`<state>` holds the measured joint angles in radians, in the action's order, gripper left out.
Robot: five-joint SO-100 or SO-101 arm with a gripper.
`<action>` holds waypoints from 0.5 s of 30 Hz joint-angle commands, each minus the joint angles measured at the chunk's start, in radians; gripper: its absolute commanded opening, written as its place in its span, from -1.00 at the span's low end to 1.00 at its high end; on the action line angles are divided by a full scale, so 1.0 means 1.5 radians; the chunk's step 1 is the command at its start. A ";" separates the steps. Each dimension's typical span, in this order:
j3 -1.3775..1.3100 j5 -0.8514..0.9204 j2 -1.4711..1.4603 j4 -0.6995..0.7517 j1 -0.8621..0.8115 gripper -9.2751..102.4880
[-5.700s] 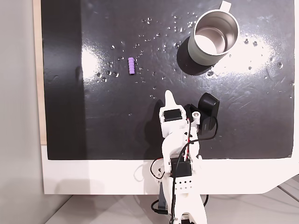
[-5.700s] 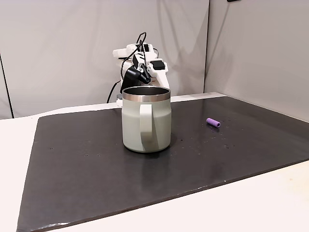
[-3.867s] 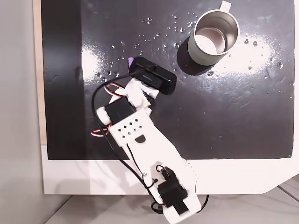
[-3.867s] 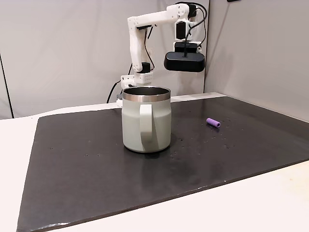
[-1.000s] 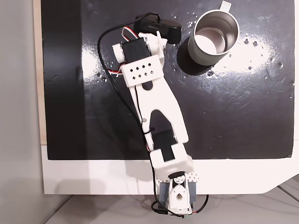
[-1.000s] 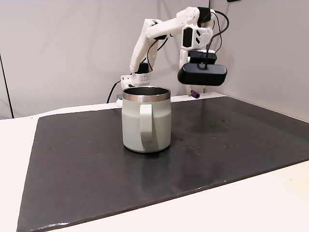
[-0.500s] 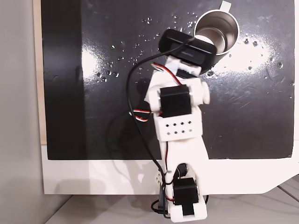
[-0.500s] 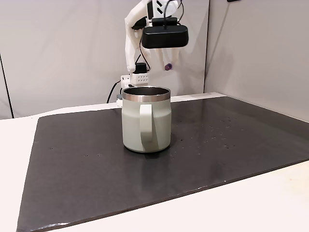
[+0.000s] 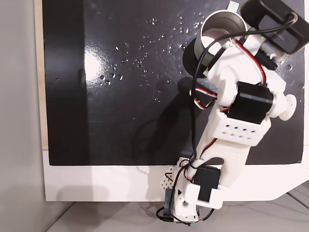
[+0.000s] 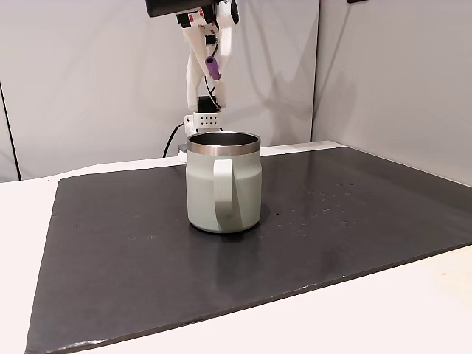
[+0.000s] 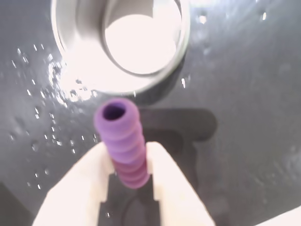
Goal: Grasp a pengrip and put it in the cup.
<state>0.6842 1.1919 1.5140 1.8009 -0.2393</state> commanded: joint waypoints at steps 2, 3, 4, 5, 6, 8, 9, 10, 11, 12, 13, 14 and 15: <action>-0.187 -0.010 -0.097 -0.001 -0.025 -0.83; -0.212 -0.012 -0.121 -0.001 -0.028 -0.83; -0.230 -0.013 -0.141 -0.001 -0.030 -0.83; -0.242 -0.015 -0.159 -0.002 -0.032 -0.83; -0.252 -0.018 -0.174 -0.002 -0.033 -0.83; -0.269 -0.026 -0.201 -0.002 -0.036 -0.83; -0.280 -0.032 -0.216 -0.002 -0.037 -0.83; -0.289 -0.036 -0.228 -0.002 -0.037 -0.83; -0.294 -0.040 -0.237 -0.002 -0.037 -0.83; -0.296 -0.044 -0.245 -0.002 -0.037 -0.83; -0.297 -0.048 -0.251 -0.002 -0.037 -0.83; -0.297 -0.053 -0.255 -0.002 -0.037 -0.83; -0.297 -0.058 -0.257 -0.002 -0.037 -0.83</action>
<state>0.2976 1.1275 1.1198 1.8009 -0.2869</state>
